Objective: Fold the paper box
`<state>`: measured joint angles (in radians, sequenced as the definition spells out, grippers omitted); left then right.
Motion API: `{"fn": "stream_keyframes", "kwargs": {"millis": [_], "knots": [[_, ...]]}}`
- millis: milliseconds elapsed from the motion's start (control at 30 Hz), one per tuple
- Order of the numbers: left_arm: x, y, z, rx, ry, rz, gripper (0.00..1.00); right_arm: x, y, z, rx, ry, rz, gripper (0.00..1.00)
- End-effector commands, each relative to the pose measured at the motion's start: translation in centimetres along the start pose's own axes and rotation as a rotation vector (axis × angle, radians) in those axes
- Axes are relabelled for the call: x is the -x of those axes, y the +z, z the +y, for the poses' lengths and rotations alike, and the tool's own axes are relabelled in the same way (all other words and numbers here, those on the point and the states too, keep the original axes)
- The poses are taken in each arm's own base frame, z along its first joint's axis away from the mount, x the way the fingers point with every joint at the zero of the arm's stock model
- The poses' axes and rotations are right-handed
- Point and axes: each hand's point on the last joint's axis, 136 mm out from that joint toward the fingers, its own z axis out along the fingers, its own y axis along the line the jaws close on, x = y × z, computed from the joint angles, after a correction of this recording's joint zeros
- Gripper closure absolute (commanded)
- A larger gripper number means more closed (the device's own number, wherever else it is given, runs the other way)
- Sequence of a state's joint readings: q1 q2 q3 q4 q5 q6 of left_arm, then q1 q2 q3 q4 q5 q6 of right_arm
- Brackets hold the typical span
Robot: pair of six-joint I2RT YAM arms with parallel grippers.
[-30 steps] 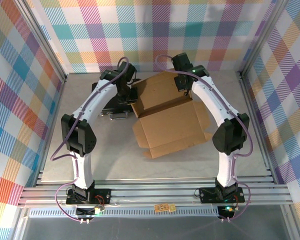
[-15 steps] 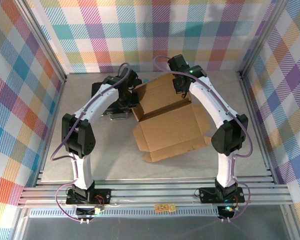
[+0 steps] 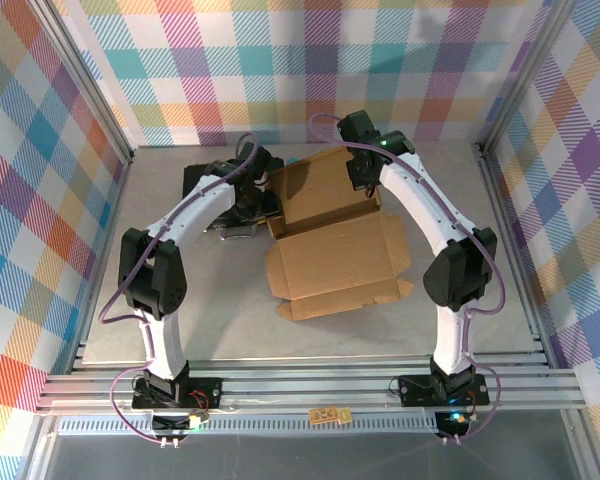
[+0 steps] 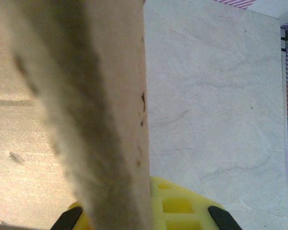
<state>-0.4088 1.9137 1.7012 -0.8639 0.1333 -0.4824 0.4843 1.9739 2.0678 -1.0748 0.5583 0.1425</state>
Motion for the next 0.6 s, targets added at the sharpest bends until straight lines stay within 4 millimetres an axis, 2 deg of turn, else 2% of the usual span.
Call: {"fn": "stream_keyframes", "kwargs": {"millis": [0, 300, 400, 567], "knots": [[1.3, -1.6, -0.2, -0.041, -0.001, -0.063, 0.6, -0.2, -0.4, -0.1, 0.023, 0.004, 0.002, 1.0], [2.3, 0.3, 1.5, 0.005, -0.012, -0.069, 0.6, -0.4, -0.2, 0.1, 0.047, 0.005, 0.014, 1.0], [2.7, 1.1, 1.3, -0.001, -0.009, -0.071, 0.64, -0.5, -0.2, 0.3, 0.056, 0.006, 0.019, 1.0], [2.3, 2.4, 1.4, 0.012, -0.007, -0.043, 0.73, -0.7, 0.0, 0.3, 0.053, 0.007, 0.03, 1.0]]}}
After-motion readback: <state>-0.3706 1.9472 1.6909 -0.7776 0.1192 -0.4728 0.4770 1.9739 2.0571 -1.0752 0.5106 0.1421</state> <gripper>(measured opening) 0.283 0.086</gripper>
